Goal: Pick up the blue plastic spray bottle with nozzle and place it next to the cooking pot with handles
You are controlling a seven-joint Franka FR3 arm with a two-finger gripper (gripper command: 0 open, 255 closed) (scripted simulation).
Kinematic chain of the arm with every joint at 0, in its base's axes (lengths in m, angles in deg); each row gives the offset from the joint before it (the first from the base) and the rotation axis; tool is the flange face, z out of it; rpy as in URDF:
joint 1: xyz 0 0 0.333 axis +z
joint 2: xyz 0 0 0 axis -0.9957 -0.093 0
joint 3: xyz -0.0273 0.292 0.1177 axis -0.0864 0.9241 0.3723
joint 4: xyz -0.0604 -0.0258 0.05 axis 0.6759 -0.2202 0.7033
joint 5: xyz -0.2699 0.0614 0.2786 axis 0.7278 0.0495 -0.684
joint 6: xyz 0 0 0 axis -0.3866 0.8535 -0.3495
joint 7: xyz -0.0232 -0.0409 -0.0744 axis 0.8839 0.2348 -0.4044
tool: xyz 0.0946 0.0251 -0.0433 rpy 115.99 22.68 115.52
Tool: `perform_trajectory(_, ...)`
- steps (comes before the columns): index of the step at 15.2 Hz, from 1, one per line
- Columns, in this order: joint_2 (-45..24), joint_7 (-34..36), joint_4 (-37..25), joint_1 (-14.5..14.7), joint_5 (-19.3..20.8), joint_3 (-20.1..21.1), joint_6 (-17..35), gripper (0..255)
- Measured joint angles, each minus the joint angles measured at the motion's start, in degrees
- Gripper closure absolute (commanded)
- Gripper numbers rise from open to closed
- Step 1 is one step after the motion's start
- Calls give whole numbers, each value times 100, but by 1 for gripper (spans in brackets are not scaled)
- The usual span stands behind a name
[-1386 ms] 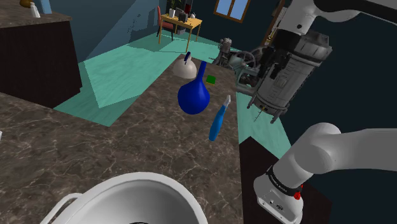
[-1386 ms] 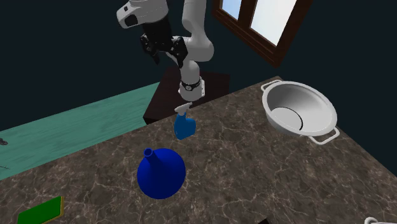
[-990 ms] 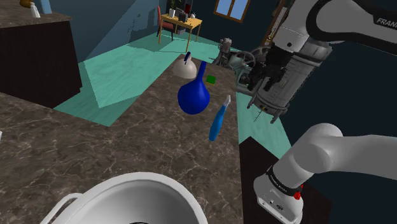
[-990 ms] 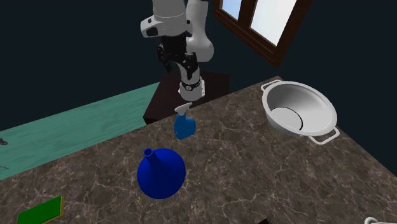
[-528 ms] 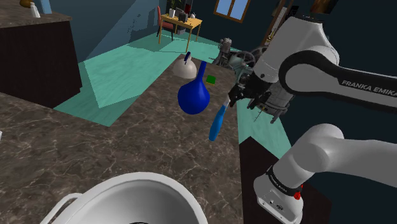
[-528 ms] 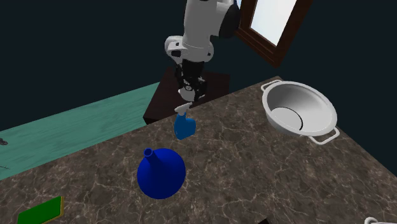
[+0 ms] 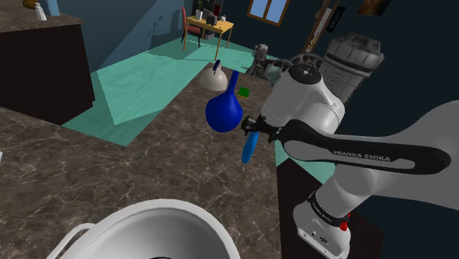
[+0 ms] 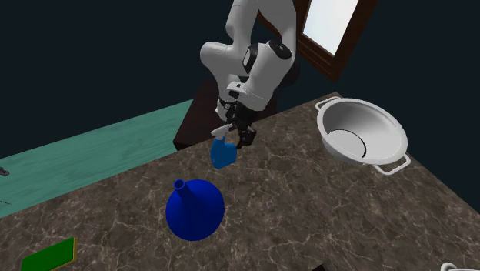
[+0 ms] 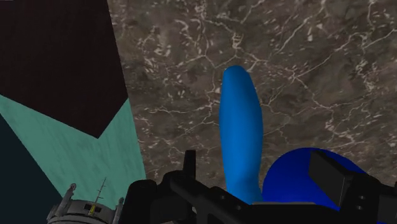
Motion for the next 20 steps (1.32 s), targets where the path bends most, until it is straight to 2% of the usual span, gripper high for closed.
perform_trajectory(2, -206, 190, 24, -205, -2, 252, 302, 0)
perform_trajectory(7, -616, 295, 200, -523, -6, 570, 947, 0)
perform_trajectory(14, -737, 318, 224, -621, 2, 656, 1120, 0)
perform_trajectory(15, -737, 318, 224, -621, 2, 656, 1120, 255)
perform_trajectory(20, -736, 318, 222, -621, 2, 656, 1121, 255)
